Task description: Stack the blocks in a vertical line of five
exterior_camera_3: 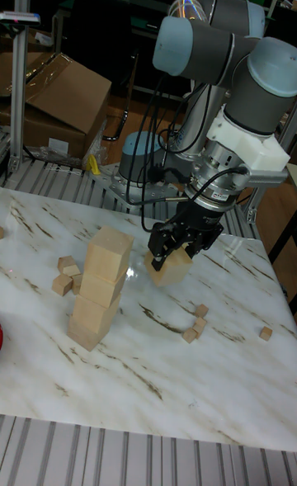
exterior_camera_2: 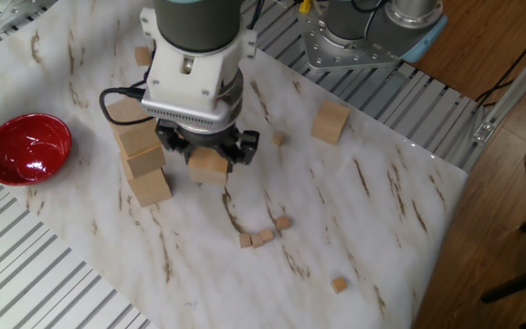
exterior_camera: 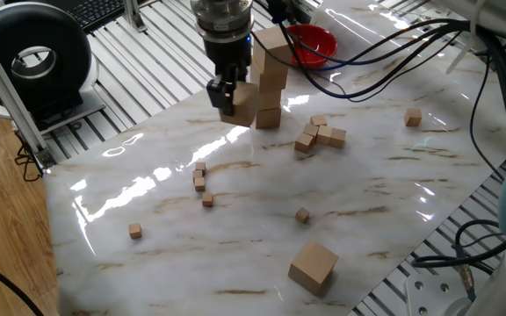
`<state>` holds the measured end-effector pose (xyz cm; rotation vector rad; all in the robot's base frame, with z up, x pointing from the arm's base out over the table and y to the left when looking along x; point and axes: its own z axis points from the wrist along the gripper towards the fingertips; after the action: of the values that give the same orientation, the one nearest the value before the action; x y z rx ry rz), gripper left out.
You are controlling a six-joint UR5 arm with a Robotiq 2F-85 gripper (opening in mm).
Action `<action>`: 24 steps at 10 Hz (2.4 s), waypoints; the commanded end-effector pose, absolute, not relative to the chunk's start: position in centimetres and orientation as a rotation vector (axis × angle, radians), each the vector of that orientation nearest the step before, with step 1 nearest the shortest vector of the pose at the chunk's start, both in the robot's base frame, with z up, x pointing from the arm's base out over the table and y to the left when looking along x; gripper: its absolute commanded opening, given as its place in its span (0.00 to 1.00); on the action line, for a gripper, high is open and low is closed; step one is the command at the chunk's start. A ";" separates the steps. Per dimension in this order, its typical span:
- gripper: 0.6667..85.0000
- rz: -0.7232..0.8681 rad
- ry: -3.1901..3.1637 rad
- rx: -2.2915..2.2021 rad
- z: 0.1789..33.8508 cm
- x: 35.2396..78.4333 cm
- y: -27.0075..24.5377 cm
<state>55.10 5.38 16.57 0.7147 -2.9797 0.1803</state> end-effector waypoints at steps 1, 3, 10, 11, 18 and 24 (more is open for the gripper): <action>0.45 0.223 -2.962 0.674 16.8 54.6 4.5; 0.45 0.144 -2.989 0.685 16.6 54.9 5.9; 0.45 0.006 -3.016 0.744 25.3 54.6 5.2; 0.45 -0.053 -3.029 0.741 26.9 53.9 5.8; 0.41 0.229 -2.959 1.094 31.4 54.1 -3.3; 0.39 0.204 -2.949 1.160 29.1 54.7 -5.8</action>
<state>54.89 -5.49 29.48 1.1514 -2.9368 0.2483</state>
